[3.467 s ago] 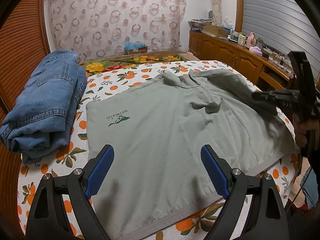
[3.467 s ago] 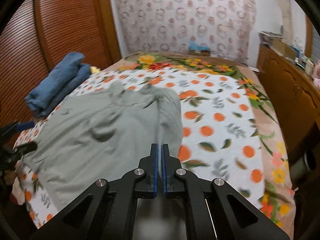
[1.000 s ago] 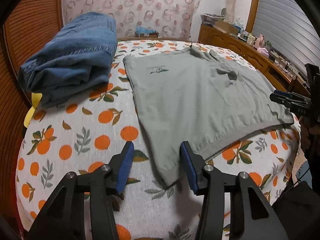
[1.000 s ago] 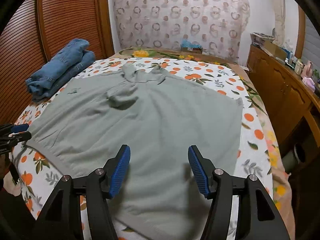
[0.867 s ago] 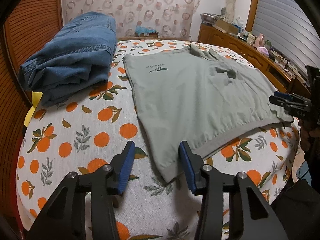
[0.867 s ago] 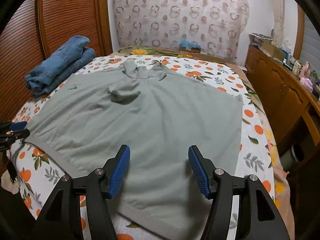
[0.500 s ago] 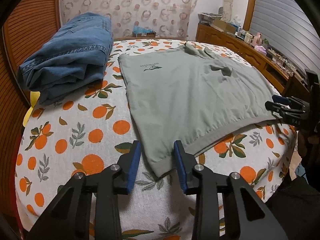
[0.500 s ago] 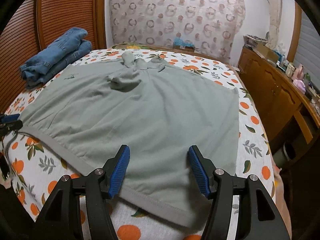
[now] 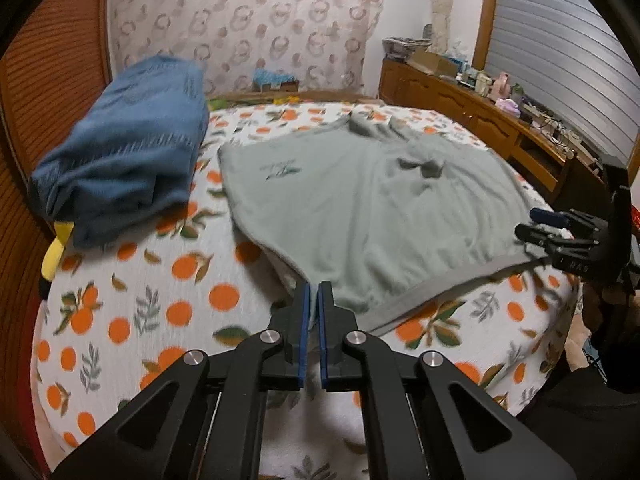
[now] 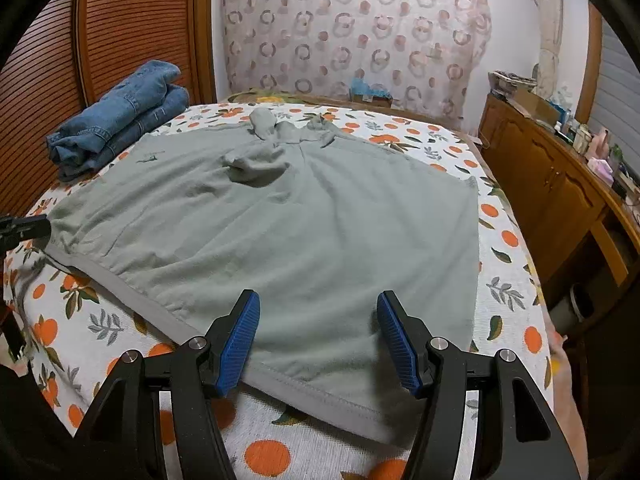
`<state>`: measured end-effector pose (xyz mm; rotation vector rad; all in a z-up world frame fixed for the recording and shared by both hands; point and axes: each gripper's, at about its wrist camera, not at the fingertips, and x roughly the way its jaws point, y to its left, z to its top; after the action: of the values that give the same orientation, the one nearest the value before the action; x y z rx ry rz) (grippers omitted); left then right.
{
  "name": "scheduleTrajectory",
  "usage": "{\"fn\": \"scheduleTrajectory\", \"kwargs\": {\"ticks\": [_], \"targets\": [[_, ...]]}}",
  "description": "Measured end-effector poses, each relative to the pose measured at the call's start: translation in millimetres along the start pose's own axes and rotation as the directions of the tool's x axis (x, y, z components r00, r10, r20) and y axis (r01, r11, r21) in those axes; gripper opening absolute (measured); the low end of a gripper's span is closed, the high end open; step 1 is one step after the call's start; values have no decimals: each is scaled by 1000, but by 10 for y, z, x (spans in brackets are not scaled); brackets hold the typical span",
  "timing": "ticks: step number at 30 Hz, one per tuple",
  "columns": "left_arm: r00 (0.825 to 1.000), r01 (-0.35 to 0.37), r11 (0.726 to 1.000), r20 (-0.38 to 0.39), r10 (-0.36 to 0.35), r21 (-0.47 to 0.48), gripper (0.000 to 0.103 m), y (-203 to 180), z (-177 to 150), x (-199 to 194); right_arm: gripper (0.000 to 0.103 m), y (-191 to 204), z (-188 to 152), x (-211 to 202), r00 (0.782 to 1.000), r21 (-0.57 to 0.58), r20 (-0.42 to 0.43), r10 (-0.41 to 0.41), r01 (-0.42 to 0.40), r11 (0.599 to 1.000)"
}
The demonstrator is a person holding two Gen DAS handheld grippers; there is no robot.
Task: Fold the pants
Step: 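Lift the hem with the left tool and fold the side over, release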
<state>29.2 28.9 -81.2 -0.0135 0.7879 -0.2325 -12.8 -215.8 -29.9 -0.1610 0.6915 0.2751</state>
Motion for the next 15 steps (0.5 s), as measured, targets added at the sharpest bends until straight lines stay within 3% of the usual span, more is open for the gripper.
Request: {"fn": "scheduleTrajectory", "kwargs": {"ticks": [15], "targets": [[996, 86, 990, 23, -89, 114, 5, -538, 456, 76, 63, -149, -91, -237, 999, 39, 44, -10, 8, 999]]}}
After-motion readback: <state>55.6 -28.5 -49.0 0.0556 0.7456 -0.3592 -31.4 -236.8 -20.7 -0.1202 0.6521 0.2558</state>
